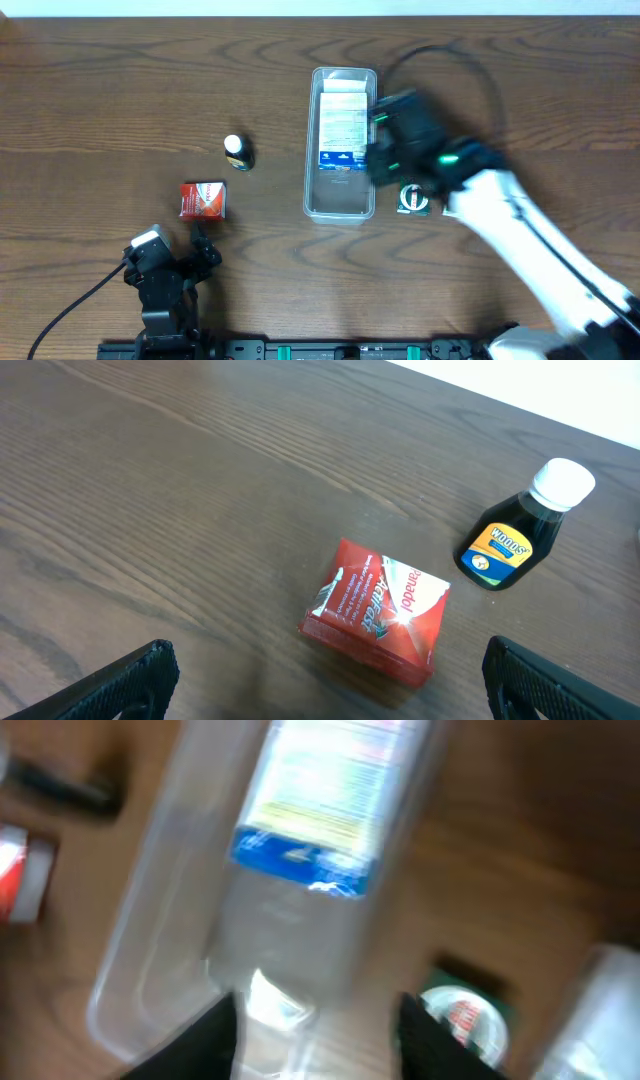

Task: Pack container
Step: 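Move the right gripper to the white-green Panadol box and grasp it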

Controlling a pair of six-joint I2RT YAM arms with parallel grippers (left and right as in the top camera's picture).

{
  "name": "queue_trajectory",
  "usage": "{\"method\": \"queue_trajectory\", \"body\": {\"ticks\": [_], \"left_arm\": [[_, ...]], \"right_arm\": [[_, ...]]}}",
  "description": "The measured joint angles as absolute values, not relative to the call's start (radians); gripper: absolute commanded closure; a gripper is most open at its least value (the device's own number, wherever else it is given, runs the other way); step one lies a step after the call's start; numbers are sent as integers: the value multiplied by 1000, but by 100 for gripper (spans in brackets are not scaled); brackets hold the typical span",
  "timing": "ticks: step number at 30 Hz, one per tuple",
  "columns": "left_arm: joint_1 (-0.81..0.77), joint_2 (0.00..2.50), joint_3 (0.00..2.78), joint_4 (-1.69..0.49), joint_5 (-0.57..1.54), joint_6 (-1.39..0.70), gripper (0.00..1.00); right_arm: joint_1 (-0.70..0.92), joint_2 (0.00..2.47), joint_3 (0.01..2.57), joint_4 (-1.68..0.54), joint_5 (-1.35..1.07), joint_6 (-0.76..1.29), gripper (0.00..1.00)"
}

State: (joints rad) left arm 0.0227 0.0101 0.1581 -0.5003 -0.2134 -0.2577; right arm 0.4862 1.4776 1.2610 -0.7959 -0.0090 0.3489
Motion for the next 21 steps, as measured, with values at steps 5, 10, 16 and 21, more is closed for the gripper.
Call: {"method": "queue_trajectory", "body": {"ticks": [5,10,16,21], "left_arm": [[23,10,158,-501,-213,-258,2],[23,10,158,-501,-213,-257,2],[23,10,158,-500,-213,-258,2],[23,10,158,-500,-213,-258,2]], "right_arm": [[287,1433,1261,-969,1,417,16],[133,1456,1218,-1062,9,435,7],[65,1466,1074,-972,11,423,6],[65,1470,939,-772,5,398,14]]}}
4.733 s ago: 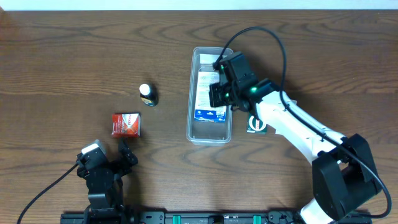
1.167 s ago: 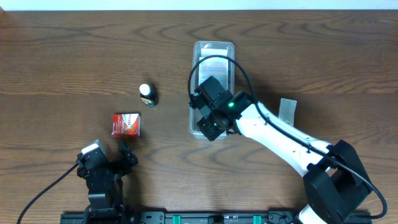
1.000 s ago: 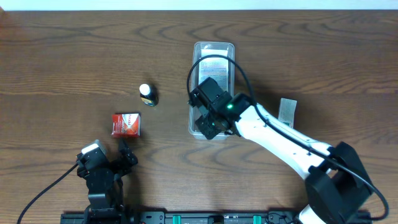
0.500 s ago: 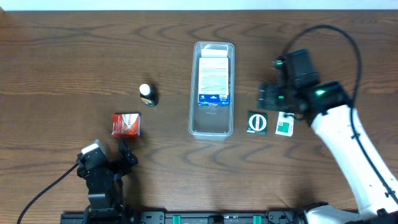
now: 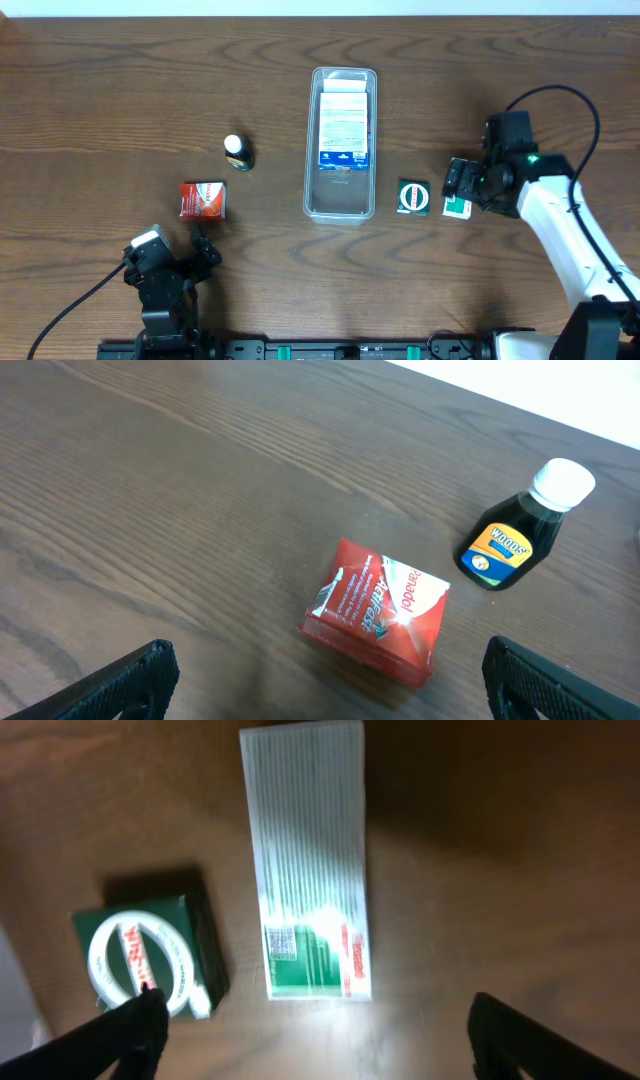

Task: Pack container
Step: 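Move the right gripper to the white-green Panadol box and grasp it, then carry the white Panadol box into the container and release it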

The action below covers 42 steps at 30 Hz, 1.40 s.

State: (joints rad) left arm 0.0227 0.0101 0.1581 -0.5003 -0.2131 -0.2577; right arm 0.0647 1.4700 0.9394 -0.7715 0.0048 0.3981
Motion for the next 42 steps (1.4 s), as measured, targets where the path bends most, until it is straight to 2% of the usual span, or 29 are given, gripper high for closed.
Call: {"method": "queue_trajectory", "body": {"ticks": [4,13,17,23,26,30,36,42], "left_arm": [[23,10,158,-500,-213,-258,2],[22,10,158,-501,-213,-258,2],[23,10,158,-501,-213,-258,2],[23,10,158,-501,-213,-258,2],[22,10,158,-500,-213,-258,2],[23,10,158,-501,-213,-258,2],[22,10,158,-500,-213,-258,2],[23,10,158,-501,-213,-258,2]], "right_arm": [[65,1472,858,-664,-2,389,18],[64,1532,807,-533,-11,389,21],[64,1596,806,-496,-20,384,30],[63,1620,805,-476,-26,380,59],[63,1620,805,-476,-26,382,58],[63,1619,805,-480,-26,380,67],[63,1618,820,-517,-35,376,67],[65,1608,941,-686,-68,355,66]]}}
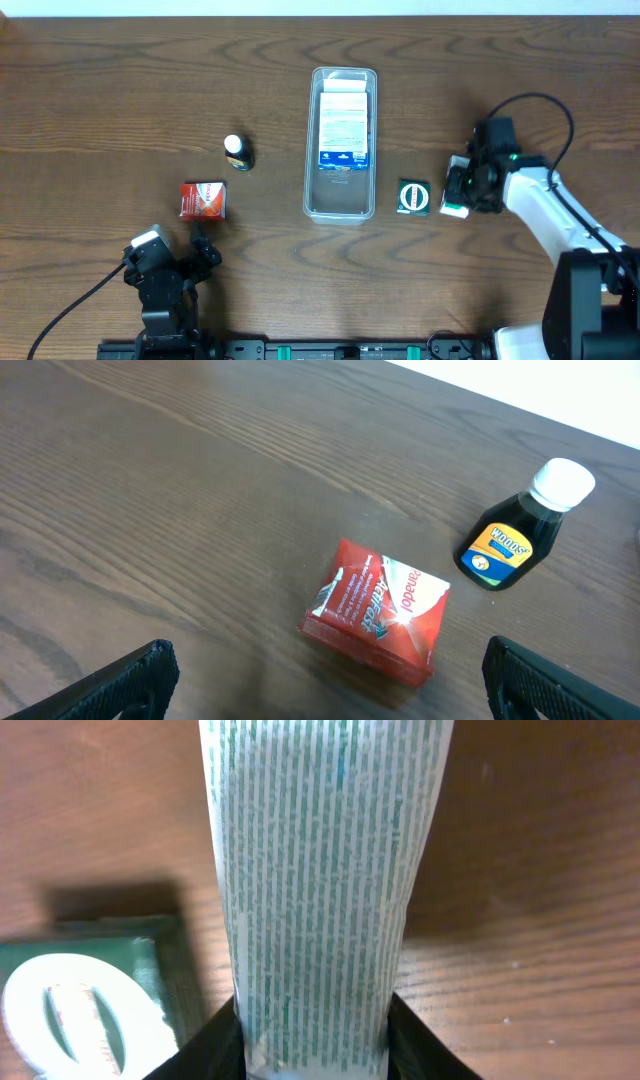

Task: Pack container
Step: 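Carry the white Panadol box into the container and release it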

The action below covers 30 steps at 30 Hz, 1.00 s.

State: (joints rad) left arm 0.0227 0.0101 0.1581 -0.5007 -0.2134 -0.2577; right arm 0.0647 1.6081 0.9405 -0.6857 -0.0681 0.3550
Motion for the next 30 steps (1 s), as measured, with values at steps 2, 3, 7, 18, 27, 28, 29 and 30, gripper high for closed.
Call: {"method": "queue_trajectory", "body": {"ticks": [2,3,7,18,27,28,29,30], "left_arm": [[22,10,158,-500,-213,-257,2],[22,10,158,-500,-213,-258,2],[23,10,158,-501,-213,-258,2],[23,10,158,-501,-213,-258,2],[23,10,158,-501,-213,-258,2],[23,10,158,-501,-213,-257,2],[22,10,158,-500,-213,-258,2],[22,10,158,-501,-213,-258,2]], "right_arm": [[74,1581,1018,-745,-78,353,66],[80,1567,1047,-758,-84,353,67],[138,1491,1173,-798,-123,351,66],[448,1502,1253,-556,-176,403,64],[500,1759,1254,-315,-186,488,64],[500,1785,1253,-297,-186,498,64],[500,1808,1253,-276,-187,507,64],[500,1822,1253,-262,-187,512,62]]}}
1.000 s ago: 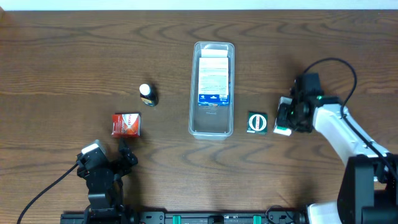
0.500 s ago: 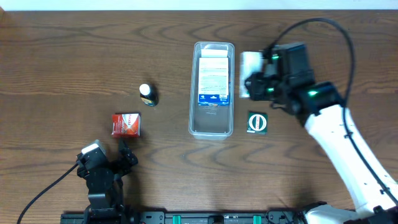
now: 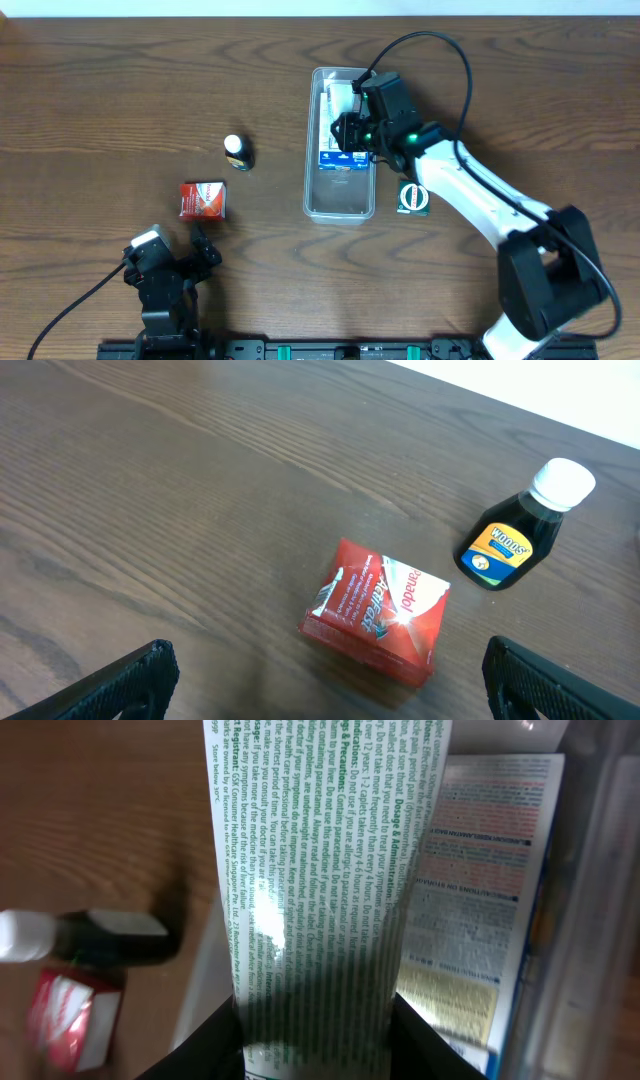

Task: Pack container
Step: 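Carry the white Panadol box into the container and release it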

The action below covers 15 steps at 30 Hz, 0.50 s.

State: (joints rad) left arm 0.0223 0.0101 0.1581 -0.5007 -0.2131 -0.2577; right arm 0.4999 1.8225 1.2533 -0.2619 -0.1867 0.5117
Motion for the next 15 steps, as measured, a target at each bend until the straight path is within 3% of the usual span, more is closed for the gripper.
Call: {"method": "queue_trajectory", "body": {"ticks": [4,7,9,12,14,15], "left_arm": [[22,10,158,-500,-213,-258,2],[23,10,158,-501,-213,-257,2],[22,10,158,-500,-213,-257,2],[22,10,158,-501,-213,-258,2],[23,10,158,-501,-213,-258,2],[22,10,158,-501,-213,-258,2]], "right_arm": [[500,1851,1253,-237,-187,528,58],[500,1852,1253,-210,-186,539,39],[500,1852,1253,-186,-185,543,37],[500,1852,1253,-150,-187,541,40],[498,1852,1253,-135,-187,539,51],[497,1852,1253,-132,-188,539,61]]}}
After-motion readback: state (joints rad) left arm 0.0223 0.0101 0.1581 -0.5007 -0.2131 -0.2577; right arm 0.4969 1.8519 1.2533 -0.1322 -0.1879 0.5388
